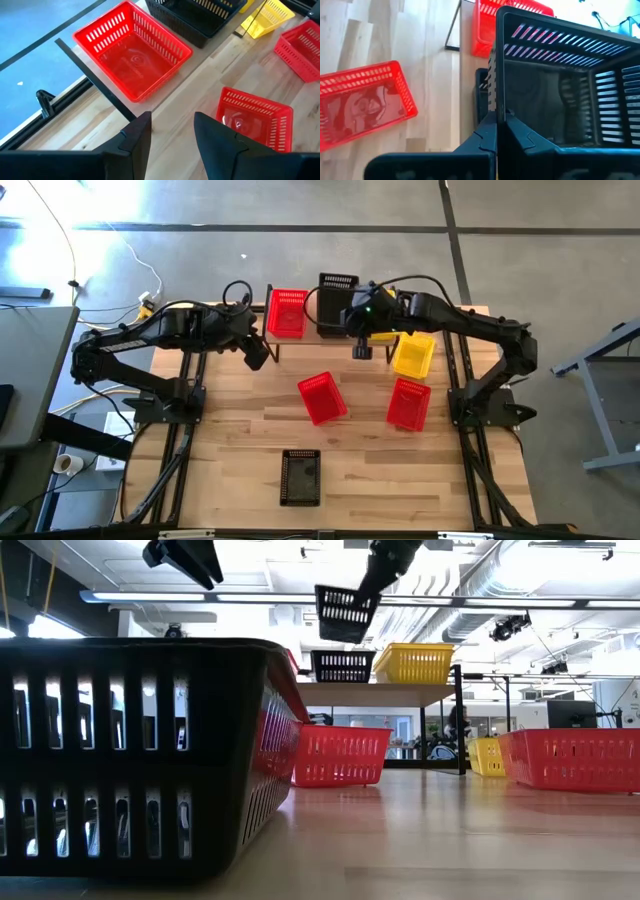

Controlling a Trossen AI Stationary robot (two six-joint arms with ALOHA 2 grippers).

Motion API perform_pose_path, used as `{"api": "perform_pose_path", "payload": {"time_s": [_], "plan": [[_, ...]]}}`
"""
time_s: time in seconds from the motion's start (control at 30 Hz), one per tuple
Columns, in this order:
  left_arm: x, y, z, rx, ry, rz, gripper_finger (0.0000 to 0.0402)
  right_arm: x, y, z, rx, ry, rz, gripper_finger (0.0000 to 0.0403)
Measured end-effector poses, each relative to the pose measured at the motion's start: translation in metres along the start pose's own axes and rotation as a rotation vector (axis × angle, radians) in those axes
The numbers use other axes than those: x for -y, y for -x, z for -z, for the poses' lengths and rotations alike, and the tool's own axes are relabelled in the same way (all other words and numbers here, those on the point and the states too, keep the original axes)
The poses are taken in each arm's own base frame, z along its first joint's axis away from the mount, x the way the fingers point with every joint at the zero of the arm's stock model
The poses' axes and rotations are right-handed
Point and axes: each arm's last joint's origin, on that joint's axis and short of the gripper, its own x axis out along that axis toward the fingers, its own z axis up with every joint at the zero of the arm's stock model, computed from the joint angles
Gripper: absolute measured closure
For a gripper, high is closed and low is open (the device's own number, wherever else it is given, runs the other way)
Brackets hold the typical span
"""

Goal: Stack baskets on shelf by color
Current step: Stack the left black bin on the top of the black bin on the shelf

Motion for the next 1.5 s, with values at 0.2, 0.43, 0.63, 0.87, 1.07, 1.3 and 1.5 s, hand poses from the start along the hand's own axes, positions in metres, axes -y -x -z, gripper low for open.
{"api": "perform_pose_path", "payload": {"time_s": [0.2,0.43,0.63,0.87,1.07,1.3,1.5], "plan": [[0.0,0.0,0.0,0.0,0.001,0.0,0.0261,0.002,-0.012,0.007,0.012,0.0,-0.025,0.0403],[0.0,0.0,0.0,0.0,0.019,0.0,0.0261,-0.001,-0.027,0.017,-0.006,0.006,-0.014,0.0403],[0.0,0.0,0.0,0.0,0.029,0.0,0.0261,0.002,-0.033,0.019,-0.019,0.033,-0.005,0.0403],[0.0,0.0,0.0,-0.001,0.03,0.0,0.0261,0.002,-0.049,0.023,-0.058,0.059,-0.027,0.0403],[0.0,0.0,0.0,0.0,0.053,-0.001,0.0261,0.003,-0.049,0.023,-0.061,0.063,-0.019,0.0403],[0.0,0.0,0.0,0.0,0.076,0.0,0.0261,0.004,-0.049,0.024,-0.078,0.063,0.01,0.0403],[0.0,0.0,0.0,0.0,0.079,0.0,0.0261,0.005,-0.049,0.025,-0.09,0.035,0.033,0.0389]]}}
